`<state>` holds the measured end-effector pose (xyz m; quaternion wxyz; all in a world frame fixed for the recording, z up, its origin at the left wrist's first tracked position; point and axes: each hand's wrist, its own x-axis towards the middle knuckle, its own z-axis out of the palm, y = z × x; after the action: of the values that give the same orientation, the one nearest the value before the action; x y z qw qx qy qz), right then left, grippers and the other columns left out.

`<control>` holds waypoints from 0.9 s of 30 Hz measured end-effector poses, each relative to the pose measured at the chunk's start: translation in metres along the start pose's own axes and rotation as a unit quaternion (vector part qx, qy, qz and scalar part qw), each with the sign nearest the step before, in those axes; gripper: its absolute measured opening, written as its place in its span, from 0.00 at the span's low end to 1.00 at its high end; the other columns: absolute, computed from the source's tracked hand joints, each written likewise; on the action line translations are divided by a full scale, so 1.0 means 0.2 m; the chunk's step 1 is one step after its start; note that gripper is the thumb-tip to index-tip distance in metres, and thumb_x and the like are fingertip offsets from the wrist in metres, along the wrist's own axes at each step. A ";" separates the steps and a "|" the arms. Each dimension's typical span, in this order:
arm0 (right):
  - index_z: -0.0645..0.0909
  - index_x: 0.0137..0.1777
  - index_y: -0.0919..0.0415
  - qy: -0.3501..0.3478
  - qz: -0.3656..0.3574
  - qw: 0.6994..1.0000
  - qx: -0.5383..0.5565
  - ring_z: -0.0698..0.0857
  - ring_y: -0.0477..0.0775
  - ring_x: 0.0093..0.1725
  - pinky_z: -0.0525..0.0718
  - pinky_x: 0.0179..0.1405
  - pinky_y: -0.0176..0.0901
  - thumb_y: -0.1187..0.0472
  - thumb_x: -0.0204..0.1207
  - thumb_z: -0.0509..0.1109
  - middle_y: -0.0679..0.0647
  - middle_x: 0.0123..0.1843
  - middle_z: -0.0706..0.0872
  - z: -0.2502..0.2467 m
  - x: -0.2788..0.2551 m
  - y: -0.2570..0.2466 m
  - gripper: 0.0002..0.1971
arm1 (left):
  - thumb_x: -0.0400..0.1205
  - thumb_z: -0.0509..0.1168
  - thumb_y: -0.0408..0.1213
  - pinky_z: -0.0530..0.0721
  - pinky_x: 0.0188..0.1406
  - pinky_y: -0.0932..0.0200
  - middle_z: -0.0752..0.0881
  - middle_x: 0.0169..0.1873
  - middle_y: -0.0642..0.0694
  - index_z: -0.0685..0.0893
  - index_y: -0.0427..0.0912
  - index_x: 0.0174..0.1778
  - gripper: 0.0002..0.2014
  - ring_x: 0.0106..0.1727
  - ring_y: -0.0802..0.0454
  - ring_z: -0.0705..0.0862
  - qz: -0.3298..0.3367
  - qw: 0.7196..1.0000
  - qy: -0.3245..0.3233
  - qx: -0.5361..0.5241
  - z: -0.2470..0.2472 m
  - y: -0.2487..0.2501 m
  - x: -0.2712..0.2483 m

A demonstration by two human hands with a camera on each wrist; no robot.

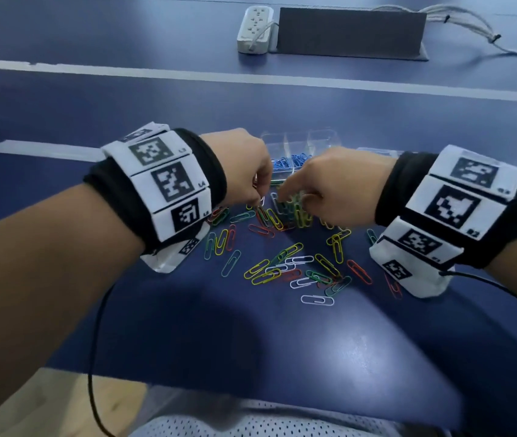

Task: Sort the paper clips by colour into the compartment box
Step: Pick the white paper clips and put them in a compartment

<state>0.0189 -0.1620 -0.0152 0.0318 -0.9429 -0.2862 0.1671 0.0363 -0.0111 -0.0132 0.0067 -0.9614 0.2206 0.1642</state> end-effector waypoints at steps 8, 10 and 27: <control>0.84 0.55 0.47 0.045 0.023 0.999 0.011 0.79 0.59 0.45 0.81 0.50 0.47 0.56 0.74 0.64 0.52 0.40 0.79 0.01 0.07 -0.04 0.12 | 0.78 0.66 0.47 0.73 0.40 0.58 0.76 0.25 0.53 0.84 0.46 0.35 0.10 0.39 0.48 0.77 -0.037 0.999 0.018 -0.008 0.02 -0.02 0.01; 0.85 0.56 0.46 0.029 0.030 0.999 -0.002 0.83 0.62 0.50 0.79 0.47 0.44 0.54 0.73 0.68 0.53 0.43 0.81 0.01 0.09 -0.05 0.12 | 0.77 0.66 0.49 0.74 0.38 0.57 0.79 0.28 0.48 0.85 0.43 0.37 0.13 0.39 0.45 0.79 -0.053 0.998 0.016 -0.003 0.03 -0.01 0.02; 0.83 0.45 0.51 0.033 0.064 0.997 0.022 0.81 0.58 0.44 0.77 0.43 0.42 0.51 0.69 0.71 0.49 0.38 0.83 0.02 0.07 -0.04 0.08 | 0.75 0.68 0.42 0.75 0.34 0.55 0.81 0.34 0.45 0.84 0.41 0.44 0.09 0.39 0.42 0.80 -0.107 0.994 0.011 0.028 0.01 0.04 0.01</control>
<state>0.0242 -0.1469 -0.0216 0.0514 -0.9634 -0.2201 0.1440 0.0345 -0.0182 -0.0155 0.0486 -0.9807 0.1208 0.1459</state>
